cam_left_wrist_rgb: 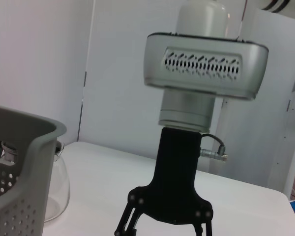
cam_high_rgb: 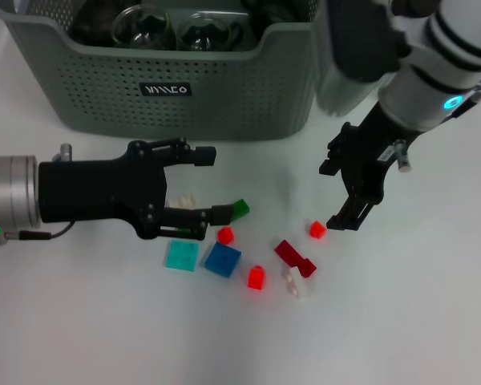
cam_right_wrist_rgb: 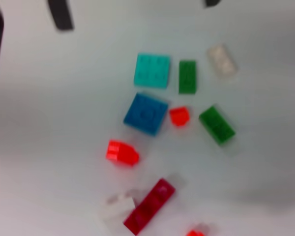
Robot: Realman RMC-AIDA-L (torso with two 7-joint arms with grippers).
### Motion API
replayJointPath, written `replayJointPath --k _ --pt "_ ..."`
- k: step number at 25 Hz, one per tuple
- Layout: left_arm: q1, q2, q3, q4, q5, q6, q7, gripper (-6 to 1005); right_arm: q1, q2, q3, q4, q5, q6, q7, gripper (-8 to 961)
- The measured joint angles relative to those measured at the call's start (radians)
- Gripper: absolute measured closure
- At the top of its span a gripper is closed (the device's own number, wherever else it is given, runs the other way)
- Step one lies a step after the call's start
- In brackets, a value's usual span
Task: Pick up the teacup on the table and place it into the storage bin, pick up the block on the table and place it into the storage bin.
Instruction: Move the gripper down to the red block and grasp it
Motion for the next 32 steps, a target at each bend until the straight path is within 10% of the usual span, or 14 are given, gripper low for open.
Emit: replayJointPath --k 14,32 --pt "0.013 -0.002 -0.002 -0.072 0.009 -0.037 0.050 124 0.020 0.010 -0.382 0.005 0.080 0.093 0.018 38" --pt "0.007 0.000 -0.020 -0.077 0.010 -0.054 0.048 124 0.025 0.016 -0.437 0.077 0.118 0.211 0.030 121"
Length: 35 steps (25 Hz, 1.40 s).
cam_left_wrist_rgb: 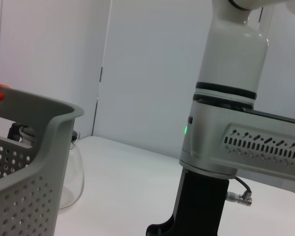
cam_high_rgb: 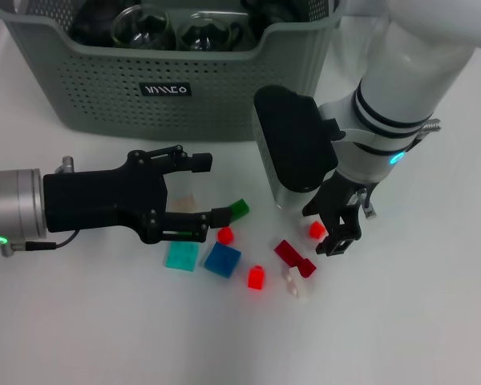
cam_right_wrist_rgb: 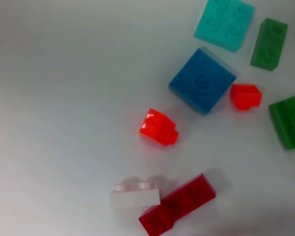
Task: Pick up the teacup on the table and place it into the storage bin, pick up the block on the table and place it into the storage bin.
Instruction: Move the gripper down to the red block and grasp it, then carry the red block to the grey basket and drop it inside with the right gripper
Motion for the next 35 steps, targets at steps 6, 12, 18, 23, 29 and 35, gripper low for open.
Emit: replayJointPath --k 6,12,18,23,29,35 --pt "0.004 0.000 -0.005 0.000 -0.004 0.001 -0.002 125 0.001 0.002 -0.002 0.012 0.001 0.018 0.007 331" --pt "0.007 0.000 -0.006 0.000 -0.001 0.002 -0.002 125 0.001 0.002 -0.003 0.017 0.001 0.024 0.012 516" --pt "0.008 0.000 -0.006 0.000 0.000 0.002 -0.002 125 0.000 0.002 -0.004 0.020 0.001 0.028 0.013 517" --pt "0.009 0.000 -0.011 -0.003 0.000 0.002 -0.002 125 0.001 0.002 -0.004 0.037 0.001 0.042 0.014 537" --pt "0.010 0.000 -0.031 -0.012 0.000 0.009 -0.002 125 -0.006 -0.002 -0.001 0.023 0.012 0.038 0.014 654" --pt "0.025 0.002 -0.033 -0.002 0.005 0.015 -0.002 125 -0.004 -0.015 0.050 -0.042 0.012 -0.039 0.044 728"
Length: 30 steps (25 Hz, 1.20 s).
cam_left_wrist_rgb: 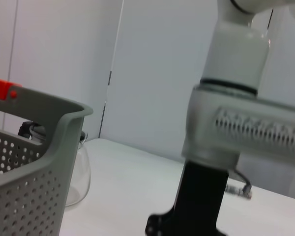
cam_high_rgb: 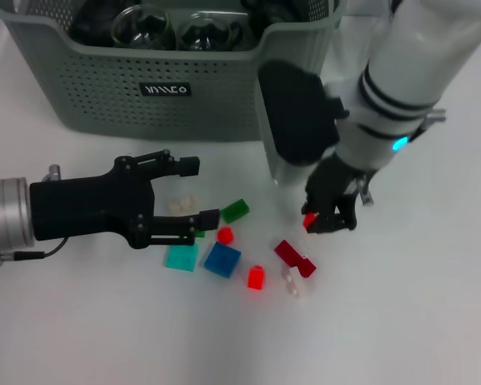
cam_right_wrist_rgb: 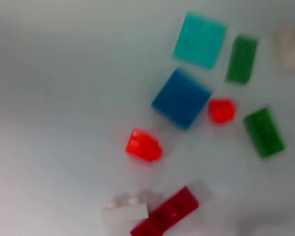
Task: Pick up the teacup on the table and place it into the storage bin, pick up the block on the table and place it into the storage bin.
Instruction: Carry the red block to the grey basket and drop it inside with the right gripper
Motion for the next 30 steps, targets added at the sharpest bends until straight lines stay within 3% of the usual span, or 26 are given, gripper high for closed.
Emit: replayJointPath --k 8,13,14,16,20,24,30 --pt "0.014 0.002 -0.058 0.011 0.105 -0.004 0.012 125 0.012 -0.007 0.302 -0.204 -0.006 -0.229 -0.008 723" --pt "0.028 0.002 -0.090 0.012 0.122 -0.008 0.057 125 0.062 -0.007 0.529 -0.303 0.043 -0.297 -0.008 721" --pt "0.030 0.002 -0.099 0.012 0.122 -0.009 0.062 125 0.088 -0.007 0.618 -0.315 0.079 -0.300 -0.008 720" --pt "0.032 0.002 -0.111 0.012 0.126 -0.009 0.073 124 0.102 -0.008 0.669 -0.316 0.095 -0.291 -0.003 719" --pt "0.031 0.002 -0.119 0.007 0.133 -0.008 0.096 124 0.133 -0.010 0.772 -0.312 0.122 -0.142 0.078 717" --pt "0.022 0.001 -0.114 0.002 0.133 -0.007 0.099 125 0.150 -0.017 0.745 -0.244 0.055 0.097 0.198 714" --pt "0.009 0.001 -0.109 -0.021 0.135 -0.032 0.101 124 0.217 -0.008 0.709 -0.017 -0.101 0.373 0.237 711"
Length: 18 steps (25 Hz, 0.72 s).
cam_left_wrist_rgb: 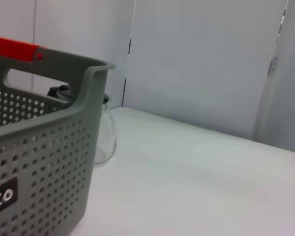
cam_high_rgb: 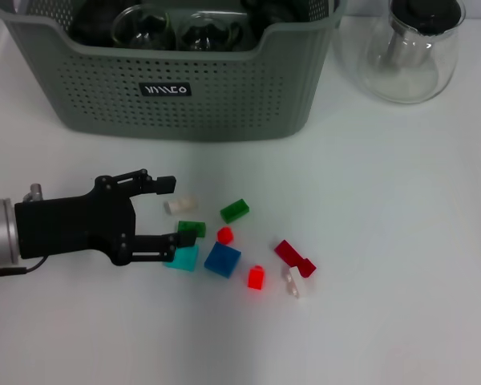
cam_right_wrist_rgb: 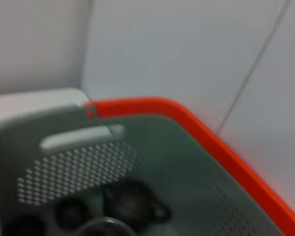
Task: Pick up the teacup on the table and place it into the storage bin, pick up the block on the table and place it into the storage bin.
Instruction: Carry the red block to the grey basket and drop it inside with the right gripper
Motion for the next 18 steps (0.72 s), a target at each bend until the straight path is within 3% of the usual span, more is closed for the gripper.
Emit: replayJointPath --k 7,16,18 --pt "-0.009 0.001 0.006 -0.027 0.001 -0.029 0.000 125 0.034 0.003 -0.082 0.186 -0.036 0.214 0.001 707" --pt "-0.014 0.002 0.005 -0.028 0.001 -0.031 -0.001 124 0.027 0.002 -0.098 0.212 -0.038 0.270 0.002 702" --pt "-0.015 0.002 0.005 -0.028 0.001 -0.031 -0.002 124 0.026 0.001 -0.106 0.221 -0.038 0.287 0.002 619"
